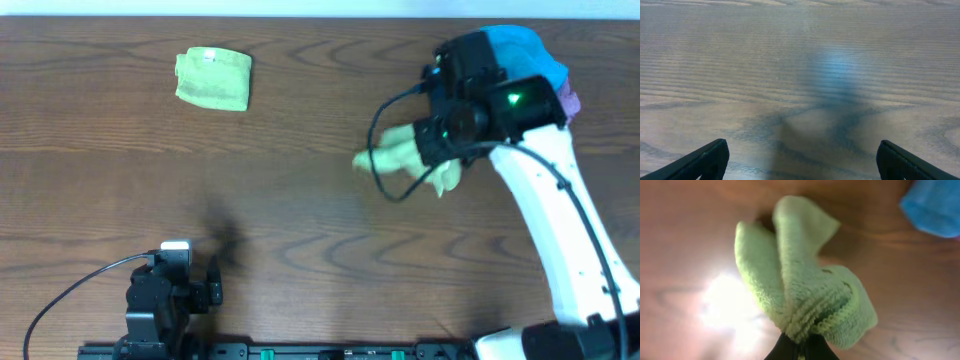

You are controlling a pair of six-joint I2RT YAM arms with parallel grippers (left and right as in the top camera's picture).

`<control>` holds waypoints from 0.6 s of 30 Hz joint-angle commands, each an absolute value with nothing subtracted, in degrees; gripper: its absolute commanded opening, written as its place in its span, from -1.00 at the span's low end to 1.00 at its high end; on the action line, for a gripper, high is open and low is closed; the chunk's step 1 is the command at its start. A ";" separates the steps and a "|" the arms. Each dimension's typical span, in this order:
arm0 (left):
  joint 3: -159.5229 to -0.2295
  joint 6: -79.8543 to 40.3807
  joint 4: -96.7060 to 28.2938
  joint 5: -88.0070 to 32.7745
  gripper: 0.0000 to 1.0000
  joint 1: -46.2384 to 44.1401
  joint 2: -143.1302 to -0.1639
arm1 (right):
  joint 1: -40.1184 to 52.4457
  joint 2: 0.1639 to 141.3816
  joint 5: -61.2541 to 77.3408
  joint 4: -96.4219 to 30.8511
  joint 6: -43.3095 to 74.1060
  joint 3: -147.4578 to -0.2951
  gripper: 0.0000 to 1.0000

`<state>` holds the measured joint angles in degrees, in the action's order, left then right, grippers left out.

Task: Fold the cloth
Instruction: 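Pull the green cloth off the pile toward the table center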

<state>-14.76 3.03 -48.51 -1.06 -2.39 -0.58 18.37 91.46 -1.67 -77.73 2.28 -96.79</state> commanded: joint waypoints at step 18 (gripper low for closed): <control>-14.24 4.73 -51.81 0.43 0.91 -2.26 -0.21 | 45.63 51.33 12.21 -85.23 19.81 -74.85 -0.98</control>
<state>-14.76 3.03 -48.51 -1.06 -2.39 -0.58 43.18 52.95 10.98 -85.01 13.15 -75.20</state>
